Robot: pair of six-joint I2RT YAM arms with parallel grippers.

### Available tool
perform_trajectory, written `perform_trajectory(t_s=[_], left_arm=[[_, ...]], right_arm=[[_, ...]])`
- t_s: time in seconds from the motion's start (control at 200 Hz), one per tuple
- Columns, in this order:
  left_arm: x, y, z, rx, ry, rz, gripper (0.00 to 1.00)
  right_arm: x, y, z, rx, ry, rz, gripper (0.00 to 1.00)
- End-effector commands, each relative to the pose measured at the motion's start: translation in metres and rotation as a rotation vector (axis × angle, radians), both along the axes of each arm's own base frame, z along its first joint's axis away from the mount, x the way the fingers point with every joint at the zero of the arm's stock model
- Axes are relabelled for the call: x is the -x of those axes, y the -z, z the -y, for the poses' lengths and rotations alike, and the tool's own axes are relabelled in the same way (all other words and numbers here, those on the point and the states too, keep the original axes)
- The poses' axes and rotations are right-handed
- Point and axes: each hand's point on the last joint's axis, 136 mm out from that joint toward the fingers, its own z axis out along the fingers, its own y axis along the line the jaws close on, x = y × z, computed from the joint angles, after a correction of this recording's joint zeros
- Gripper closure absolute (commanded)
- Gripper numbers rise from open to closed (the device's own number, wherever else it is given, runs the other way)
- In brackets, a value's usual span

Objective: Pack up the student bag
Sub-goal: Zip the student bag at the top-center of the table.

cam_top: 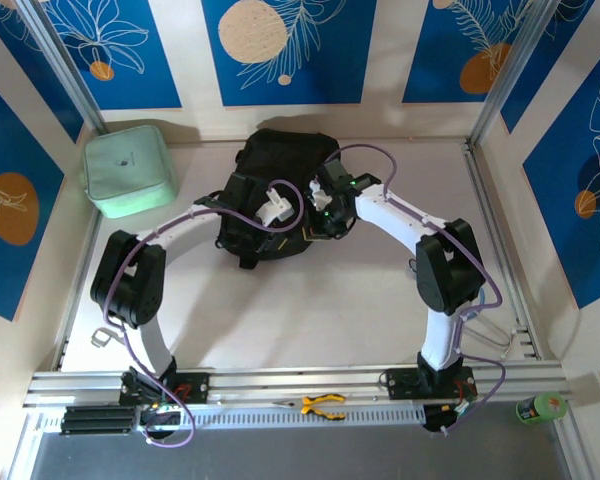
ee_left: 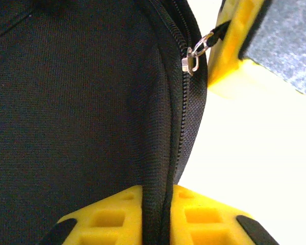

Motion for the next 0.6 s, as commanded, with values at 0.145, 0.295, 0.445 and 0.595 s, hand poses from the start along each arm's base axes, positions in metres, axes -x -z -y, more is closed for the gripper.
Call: perform_trajectory(t_s=[0.145, 0.295, 0.445, 0.595], left_arm=[[0.028, 0.005, -0.005, 0.021, 0.043, -0.054, 0.89], [0.033, 0.004, -0.005, 0.032, 0.043, -0.064, 0.92], [0.041, 0.004, -0.002, 0.041, 0.063, -0.087, 0.92], [0.055, -0.001, 0.007, 0.088, 0.119, -0.120, 0.92]], right_arm=[[-0.037, -0.014, 0.034, 0.110, 0.145, 0.054, 1.00], [-0.051, -0.020, 0.042, 0.126, 0.209, 0.068, 1.00], [-0.063, -0.023, 0.051, 0.139, 0.255, 0.072, 0.98], [-0.072, -0.015, 0.061, 0.174, 0.284, 0.052, 0.93]])
